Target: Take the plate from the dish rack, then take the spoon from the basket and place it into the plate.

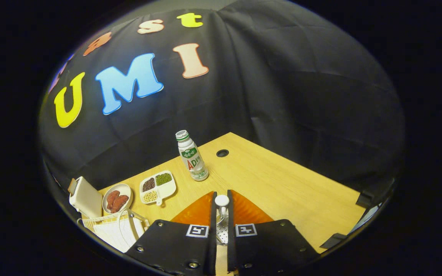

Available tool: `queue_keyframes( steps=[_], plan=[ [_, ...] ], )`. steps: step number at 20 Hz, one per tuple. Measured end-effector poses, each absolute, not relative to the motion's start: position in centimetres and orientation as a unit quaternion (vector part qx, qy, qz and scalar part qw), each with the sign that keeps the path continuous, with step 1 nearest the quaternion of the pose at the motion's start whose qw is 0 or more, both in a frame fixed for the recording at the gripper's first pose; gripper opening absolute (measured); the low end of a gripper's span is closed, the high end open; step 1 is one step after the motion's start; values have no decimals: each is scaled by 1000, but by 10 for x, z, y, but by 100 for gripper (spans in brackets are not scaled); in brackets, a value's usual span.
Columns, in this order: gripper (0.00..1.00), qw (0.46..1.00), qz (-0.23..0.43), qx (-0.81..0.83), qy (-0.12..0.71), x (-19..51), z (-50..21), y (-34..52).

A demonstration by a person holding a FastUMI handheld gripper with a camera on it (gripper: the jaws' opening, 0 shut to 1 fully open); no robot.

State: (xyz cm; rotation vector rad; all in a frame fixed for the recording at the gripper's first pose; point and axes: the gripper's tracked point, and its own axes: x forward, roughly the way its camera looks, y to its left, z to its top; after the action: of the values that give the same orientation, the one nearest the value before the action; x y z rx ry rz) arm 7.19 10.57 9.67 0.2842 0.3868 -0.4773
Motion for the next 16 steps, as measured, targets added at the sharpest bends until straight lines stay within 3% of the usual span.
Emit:
queue_keyframes(
  steps=[16],
  plan=[
    [11,965,-220,-18,141,35,183,145]
  ],
)
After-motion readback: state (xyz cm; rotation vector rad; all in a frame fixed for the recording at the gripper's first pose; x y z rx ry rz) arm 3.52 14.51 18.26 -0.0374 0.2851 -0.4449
